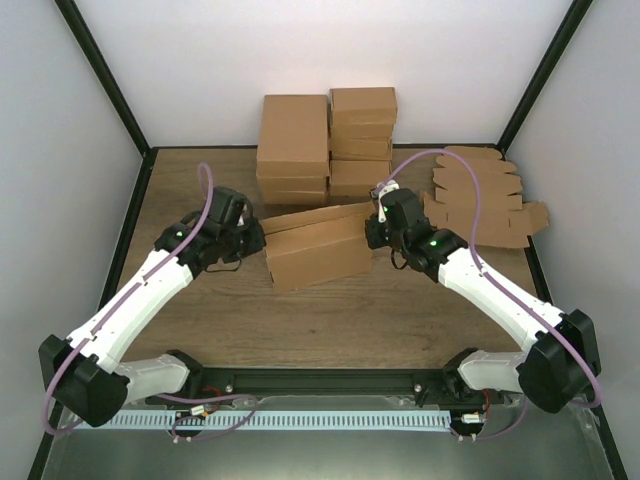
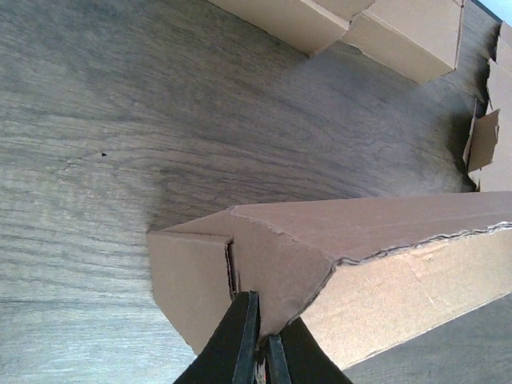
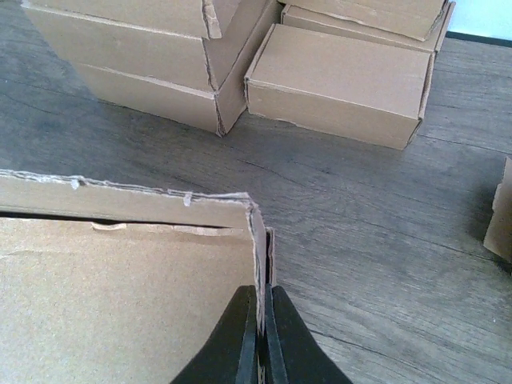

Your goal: Fold the paper box

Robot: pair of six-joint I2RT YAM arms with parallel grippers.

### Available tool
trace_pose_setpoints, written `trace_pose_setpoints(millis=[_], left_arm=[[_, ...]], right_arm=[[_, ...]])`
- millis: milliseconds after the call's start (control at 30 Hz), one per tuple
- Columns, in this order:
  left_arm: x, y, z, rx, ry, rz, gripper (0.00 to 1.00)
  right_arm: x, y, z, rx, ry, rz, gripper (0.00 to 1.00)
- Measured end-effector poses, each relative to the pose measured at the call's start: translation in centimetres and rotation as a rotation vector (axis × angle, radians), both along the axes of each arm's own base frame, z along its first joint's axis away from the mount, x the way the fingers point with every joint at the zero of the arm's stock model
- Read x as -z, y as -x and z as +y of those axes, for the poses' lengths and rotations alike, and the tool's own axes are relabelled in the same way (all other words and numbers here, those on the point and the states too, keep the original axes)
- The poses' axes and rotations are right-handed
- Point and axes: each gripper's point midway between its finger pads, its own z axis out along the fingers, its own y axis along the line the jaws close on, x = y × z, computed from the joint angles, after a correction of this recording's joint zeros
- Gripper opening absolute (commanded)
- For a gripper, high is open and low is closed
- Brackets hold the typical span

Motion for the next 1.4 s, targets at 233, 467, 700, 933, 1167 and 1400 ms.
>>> trace_pose_setpoints(millis=[233, 467, 700, 933, 1167, 1400], left_arm=[[0.21, 0.27, 0.23, -0.004, 0.0, -0.011, 0.04], [0.29, 0.16, 0.26, -0.01, 0.004, -0.024, 0.04], [0.34, 0.19, 0.4, -0.009, -0.012, -0.029, 0.04], [0.36, 0.2, 0.36, -0.008, -0.012, -0.029, 0.04], [0.41, 0.33, 0.27, -0.008, -0.007, -0.043, 0.04], [0.48, 0.58, 0.07, -0.023, -0.012, -0.058, 0.04]], right_arm=[[0.02, -0.14, 0.25, -0.004, -0.004, -0.004, 0.01], [0.04, -0.16, 0.27, -0.004, -0.003, -0.004, 0.01], [0.02, -0.21, 0.29, -0.004, -0.003, -0.006, 0.01], [0.04, -0.22, 0.28, -0.002, 0.0, -0.007, 0.01], [0.05, -0.22, 0.29, -0.003, 0.001, -0.007, 0.01], [0.1, -0.26, 0.3, -0.002, 0.001, -0.007, 0.01]])
